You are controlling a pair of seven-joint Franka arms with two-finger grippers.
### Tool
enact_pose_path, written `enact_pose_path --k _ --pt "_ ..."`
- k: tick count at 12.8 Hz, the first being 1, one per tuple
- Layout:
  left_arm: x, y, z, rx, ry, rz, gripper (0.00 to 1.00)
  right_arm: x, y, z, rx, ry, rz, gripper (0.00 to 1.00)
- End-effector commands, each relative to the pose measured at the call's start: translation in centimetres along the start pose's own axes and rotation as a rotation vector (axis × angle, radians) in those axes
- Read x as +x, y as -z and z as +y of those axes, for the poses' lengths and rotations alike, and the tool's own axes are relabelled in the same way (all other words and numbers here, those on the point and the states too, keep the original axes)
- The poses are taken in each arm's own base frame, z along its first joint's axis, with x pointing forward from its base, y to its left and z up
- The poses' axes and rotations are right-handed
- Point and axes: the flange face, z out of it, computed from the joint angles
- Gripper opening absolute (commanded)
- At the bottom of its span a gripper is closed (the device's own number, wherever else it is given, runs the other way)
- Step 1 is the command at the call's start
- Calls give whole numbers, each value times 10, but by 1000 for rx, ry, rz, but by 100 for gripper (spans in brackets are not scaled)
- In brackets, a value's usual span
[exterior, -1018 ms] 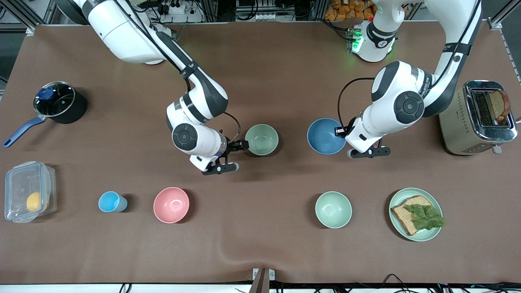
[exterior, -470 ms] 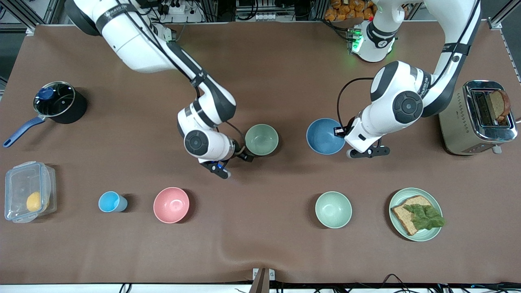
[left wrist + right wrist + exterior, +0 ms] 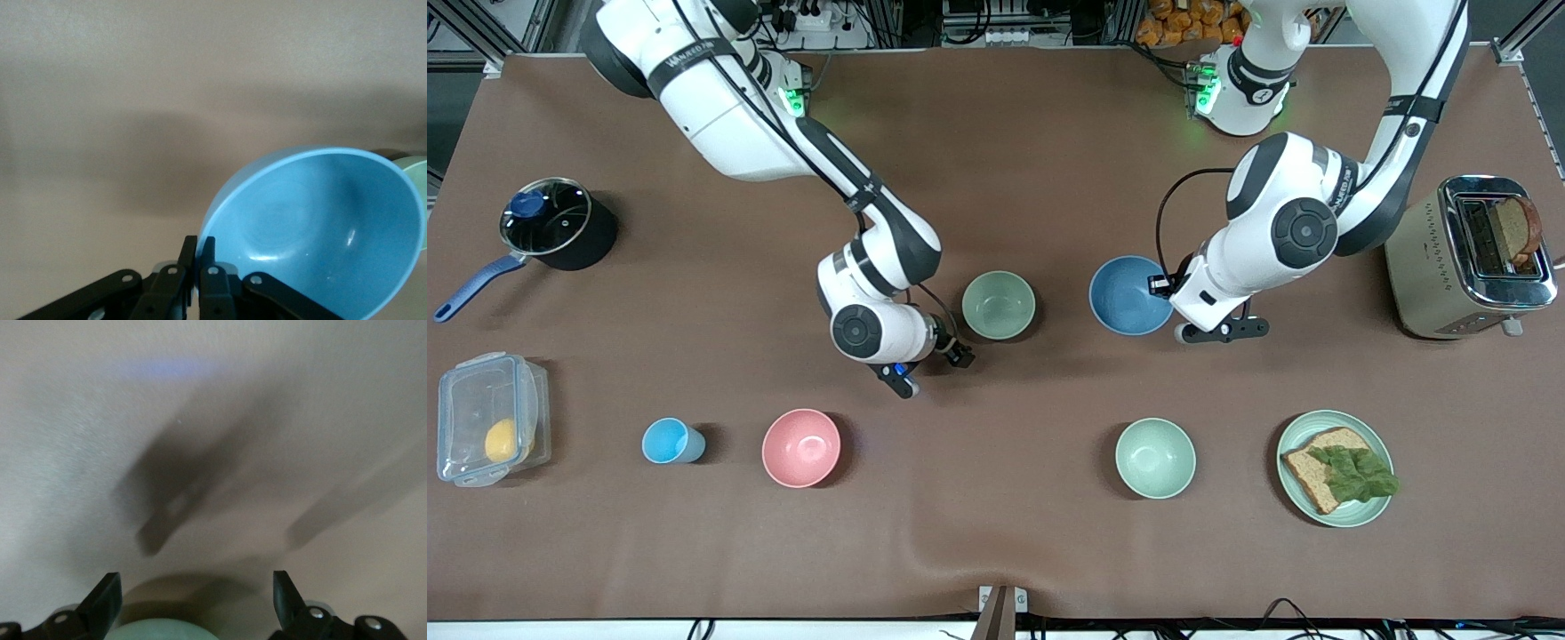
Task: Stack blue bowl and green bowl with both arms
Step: 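Lower the blue bowl into the green bowl with the left gripper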
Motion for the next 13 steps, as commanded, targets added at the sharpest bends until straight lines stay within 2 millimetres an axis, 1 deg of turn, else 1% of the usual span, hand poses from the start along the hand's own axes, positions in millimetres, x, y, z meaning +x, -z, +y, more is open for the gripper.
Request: enact_pose_path --k 1,3,4,5,6,8,11,13 --pt "-11 -4 18 -1 34 -6 0 1 1 -7 14 -30 -14 100" --pt "-19 -13 40 -6 69 -10 0 1 1 -7 14 -30 -14 100" --pt "-20 -16 44 -19 86 -7 0 1 1 -7 14 -30 -14 100" --pt "-23 -21 54 -27 98 -5 0 1 1 -7 14 -31 -14 100" --pt "-29 -26 71 -45 113 -5 0 0 0 -7 13 -32 -14 100" --pt "-33 -36 90 -74 144 13 0 -2 -1 -7 12 -29 -14 100" --pt "-39 -57 116 -117 200 34 0 -5 -2 -8 10 -24 -14 100" --pt "-44 -66 133 -150 231 54 0 -6 -1 -9 11 -24 -14 100"
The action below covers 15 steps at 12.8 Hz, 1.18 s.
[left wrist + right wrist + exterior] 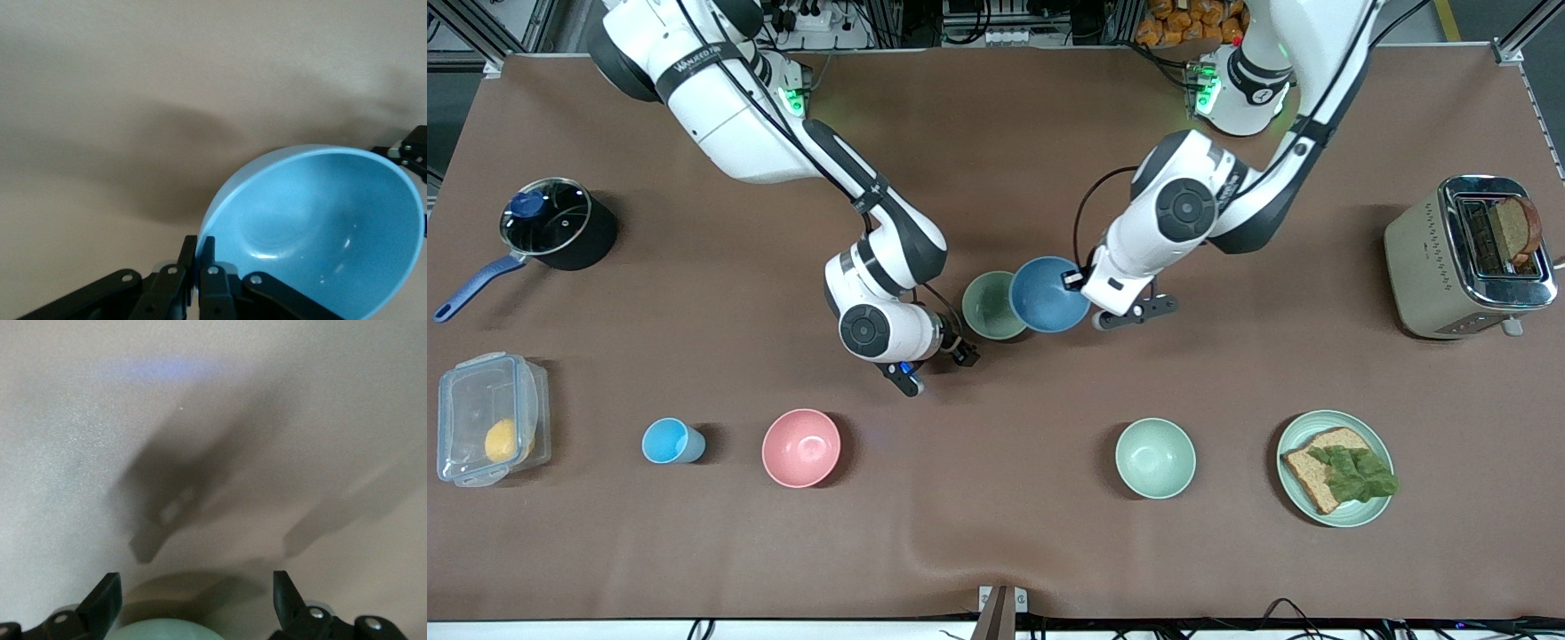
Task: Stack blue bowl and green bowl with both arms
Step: 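Lower the blue bowl into the green bowl with the left gripper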
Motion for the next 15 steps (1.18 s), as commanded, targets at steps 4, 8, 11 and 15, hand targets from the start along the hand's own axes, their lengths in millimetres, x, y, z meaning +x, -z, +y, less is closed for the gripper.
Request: enact_pose_path --k 4,8,11,15 --pt "-19 -28 42 -86 88 2 0 -4 1 -6 9 -20 -11 100" --pt "-25 -45 50 -85 93 -7 0 -10 3 -10 16 -44 -7 100" --pt "-27 -62 52 -82 81 -8 0 -10 4 -10 16 -42 -4 100" --pt "-31 -75 53 -75 80 -11 0 -6 7 -10 19 -45 -2 100"
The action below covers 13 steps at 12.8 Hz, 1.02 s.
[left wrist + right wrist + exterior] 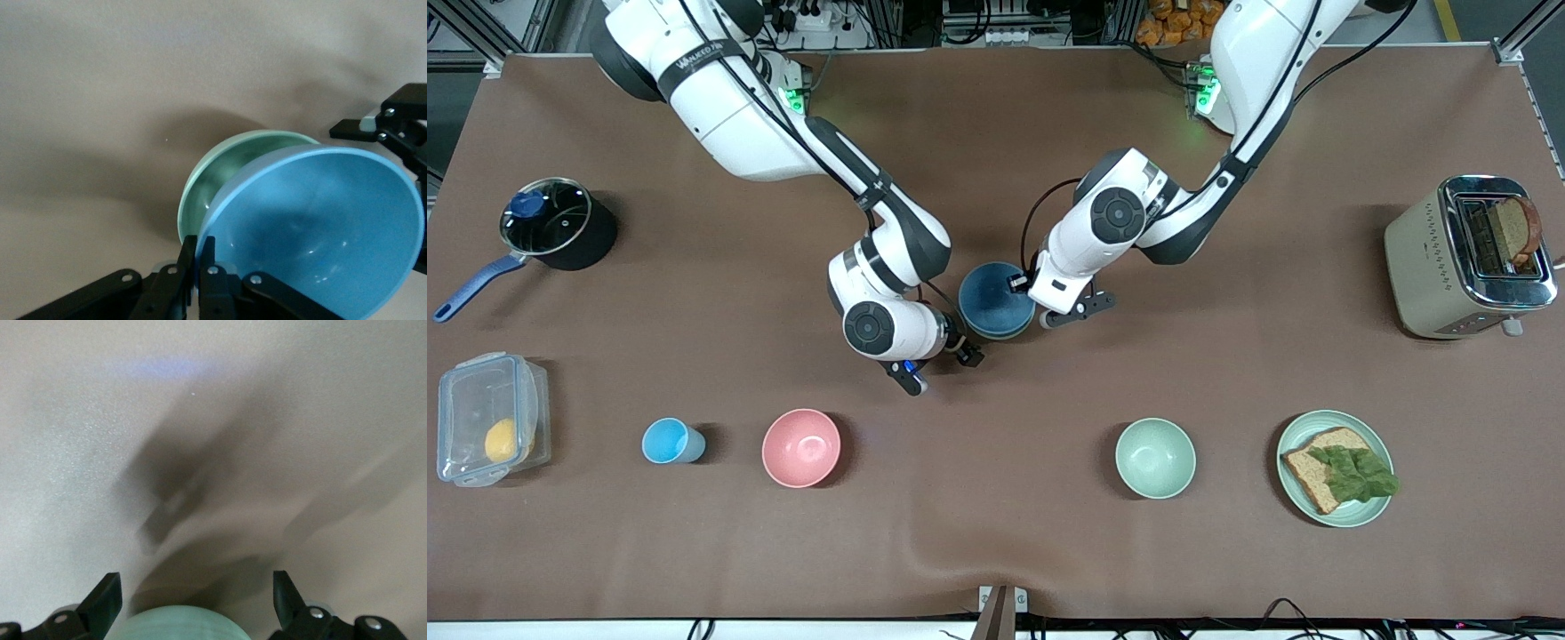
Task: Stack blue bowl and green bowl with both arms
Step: 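Lower the blue bowl into the green bowl with the left gripper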
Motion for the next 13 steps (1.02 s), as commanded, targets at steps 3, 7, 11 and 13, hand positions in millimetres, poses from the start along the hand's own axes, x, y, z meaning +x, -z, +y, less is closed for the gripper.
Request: enact_pose_path --k 3,7,11,13 --pt "2 -8 3 5 12 10 0 6 4 -3 7 -25 -3 100" --pt "2 -18 0 17 16 -3 0 1 2 -4 4 -18 -1 100" --pt "0 -25 0 30 -2 1 54 7 6 -3 8 -12 1 100" --pt "1 -26 -1 31 -1 0 100 10 11 -2 13 13 8 100"
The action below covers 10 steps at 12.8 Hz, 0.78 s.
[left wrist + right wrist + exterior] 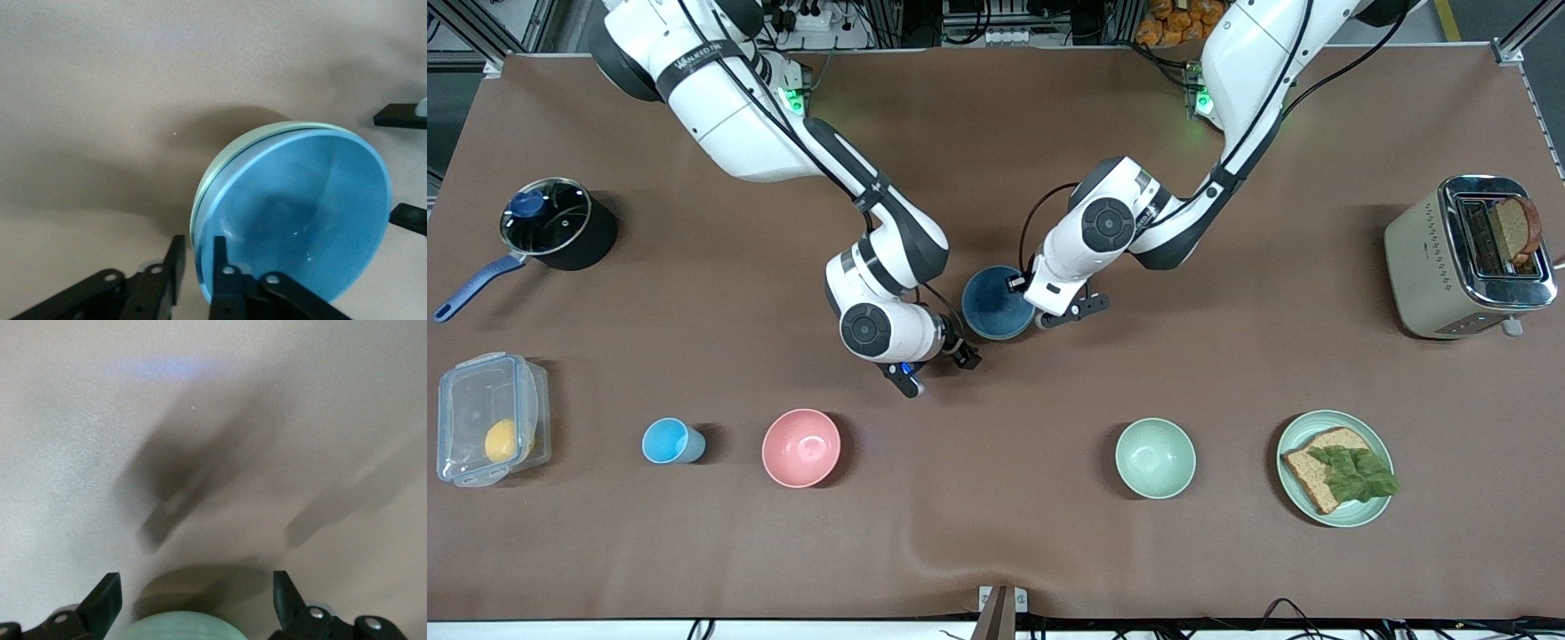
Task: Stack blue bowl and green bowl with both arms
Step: 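Lower the blue bowl into the green bowl with the left gripper, then open the left gripper and lift away from the stacked bowls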
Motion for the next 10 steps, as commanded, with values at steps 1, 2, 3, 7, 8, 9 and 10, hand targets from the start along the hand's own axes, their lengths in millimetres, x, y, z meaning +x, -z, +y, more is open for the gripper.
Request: enact_pose_path --k 1,2,3,7,8,9,10 --pt "2 1 6 -3 6 24 100 6 10 -2 7 20 3 100" --pt "2 6 7 -8 4 30 100 9 14 -3 13 21 4 100" --pt "6 16 8 -19 8 43 100 12 23 -3 22 36 12 100" --pt "24 123 -2 -45 46 148 100 36 61 7 18 160 17 100" --pt "30 154 -11 -44 61 177 100 42 69 11 15 187 16 100" --pt "35 186 -22 -25 69 216 100 49 78 14 11 219 23 100" --pt "39 217 -35 1 66 267 100 58 85 19 5 253 34 100"
